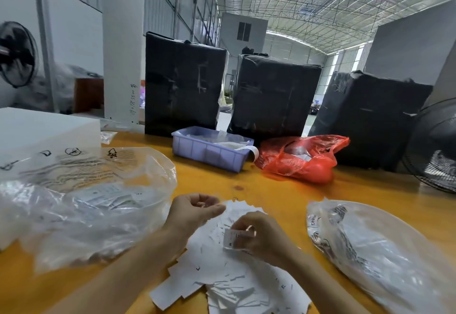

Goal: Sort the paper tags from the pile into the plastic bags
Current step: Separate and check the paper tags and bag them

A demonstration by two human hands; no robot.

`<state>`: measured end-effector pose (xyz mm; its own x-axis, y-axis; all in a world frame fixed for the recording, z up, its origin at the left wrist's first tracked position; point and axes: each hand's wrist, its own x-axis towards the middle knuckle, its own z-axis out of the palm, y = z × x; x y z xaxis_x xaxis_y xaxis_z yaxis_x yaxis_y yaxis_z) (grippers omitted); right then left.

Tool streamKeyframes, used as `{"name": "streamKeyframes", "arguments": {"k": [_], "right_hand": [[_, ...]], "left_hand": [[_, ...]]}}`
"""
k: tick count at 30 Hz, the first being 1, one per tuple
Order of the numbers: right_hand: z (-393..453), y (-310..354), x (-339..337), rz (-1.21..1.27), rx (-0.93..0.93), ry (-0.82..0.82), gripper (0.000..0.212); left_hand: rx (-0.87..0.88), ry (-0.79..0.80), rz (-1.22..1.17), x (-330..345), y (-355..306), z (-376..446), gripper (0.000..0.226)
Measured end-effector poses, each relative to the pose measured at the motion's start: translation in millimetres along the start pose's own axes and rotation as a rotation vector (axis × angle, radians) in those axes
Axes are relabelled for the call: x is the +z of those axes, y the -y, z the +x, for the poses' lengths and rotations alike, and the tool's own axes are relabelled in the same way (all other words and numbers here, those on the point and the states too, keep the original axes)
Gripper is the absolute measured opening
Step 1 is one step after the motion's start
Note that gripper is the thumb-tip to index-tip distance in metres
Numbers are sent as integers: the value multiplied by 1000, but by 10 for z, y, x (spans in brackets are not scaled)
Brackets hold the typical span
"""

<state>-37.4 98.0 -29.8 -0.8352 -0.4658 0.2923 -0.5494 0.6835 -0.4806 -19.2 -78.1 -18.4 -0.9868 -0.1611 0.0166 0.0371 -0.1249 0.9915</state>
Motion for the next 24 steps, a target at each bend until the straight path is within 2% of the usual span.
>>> {"name": "streamKeyframes", "arguments": {"k": [1,3,6,8,12,17,24], "right_hand": [[-43,15,-35,144,36,-31,12],[-135,28,-139,402,113,-125,20],[-254,42,-316,646,196,-248,13],[-304,76,-408,747,226,-268,9],[-368,159,-482,648,194,-277,10],[-371,229,-466,462,140,-375,19],[-388,221,-460,353,90,-430,16]], "left_hand": [[-8,17,-6,10,-5,-10,16],[-22,35,13,32,-9,-39,18],[-48,62,49,77,-8,-98,22],[-59,103,59,120,-1,-139,24],[-43,159,116,192,24,-215,26],[-29,203,177,236,18,-277,27],[-73,250,152,246,-33,-315,29]]}}
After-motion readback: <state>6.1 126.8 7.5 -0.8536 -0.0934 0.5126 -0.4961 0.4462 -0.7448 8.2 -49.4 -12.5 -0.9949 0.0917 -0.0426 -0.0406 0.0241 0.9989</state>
